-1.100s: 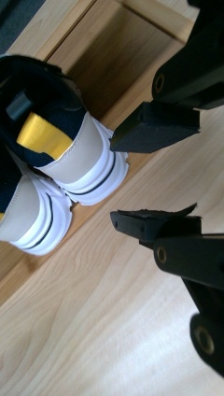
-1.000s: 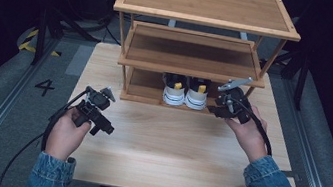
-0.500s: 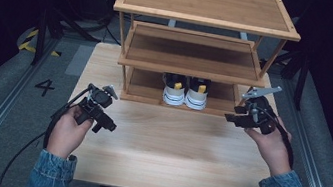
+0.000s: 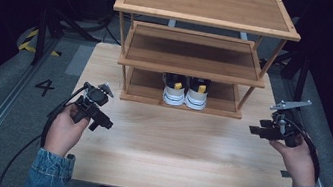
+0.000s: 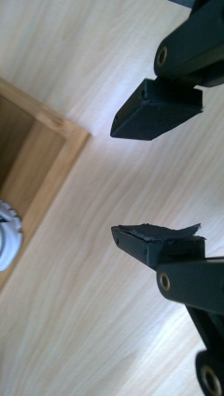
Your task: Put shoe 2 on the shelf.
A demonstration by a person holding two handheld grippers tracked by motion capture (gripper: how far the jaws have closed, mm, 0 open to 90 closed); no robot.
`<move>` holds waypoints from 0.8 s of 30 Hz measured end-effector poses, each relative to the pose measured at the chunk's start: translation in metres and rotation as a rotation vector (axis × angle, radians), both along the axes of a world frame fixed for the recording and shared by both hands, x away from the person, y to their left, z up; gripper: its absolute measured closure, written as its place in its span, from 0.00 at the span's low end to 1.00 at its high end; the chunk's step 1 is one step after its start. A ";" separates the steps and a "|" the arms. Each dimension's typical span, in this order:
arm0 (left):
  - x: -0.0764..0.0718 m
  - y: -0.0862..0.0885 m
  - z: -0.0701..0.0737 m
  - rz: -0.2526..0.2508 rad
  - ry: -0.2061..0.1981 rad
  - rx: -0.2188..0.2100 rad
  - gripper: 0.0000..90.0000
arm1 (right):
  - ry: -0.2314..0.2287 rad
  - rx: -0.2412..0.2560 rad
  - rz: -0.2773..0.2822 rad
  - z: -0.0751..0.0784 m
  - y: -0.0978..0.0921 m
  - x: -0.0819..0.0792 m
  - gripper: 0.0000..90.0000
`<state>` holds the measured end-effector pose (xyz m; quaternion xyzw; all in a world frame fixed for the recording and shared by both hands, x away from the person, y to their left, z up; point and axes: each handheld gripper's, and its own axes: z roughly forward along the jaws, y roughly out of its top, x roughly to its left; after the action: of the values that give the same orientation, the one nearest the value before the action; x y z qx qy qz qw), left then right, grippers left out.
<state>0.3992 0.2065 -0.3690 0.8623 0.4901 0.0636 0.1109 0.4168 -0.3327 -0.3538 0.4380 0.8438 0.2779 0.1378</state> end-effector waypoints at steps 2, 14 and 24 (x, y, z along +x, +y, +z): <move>0.000 0.002 0.001 -0.022 -0.017 -0.032 0.19 | 0.019 -0.010 0.005 -0.003 -0.007 -0.001 0.53; 0.005 0.008 -0.002 -0.028 -0.027 -0.085 0.19 | 0.142 -0.025 -0.031 -0.025 -0.033 -0.004 0.51; 0.010 0.015 -0.006 0.043 0.003 -0.143 0.19 | 0.180 -0.043 -0.096 -0.046 -0.038 0.004 0.51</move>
<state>0.4091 0.2210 -0.3755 0.8415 0.5119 0.0293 0.1702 0.4208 -0.3709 -0.3997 0.4980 0.8366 0.2123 0.0843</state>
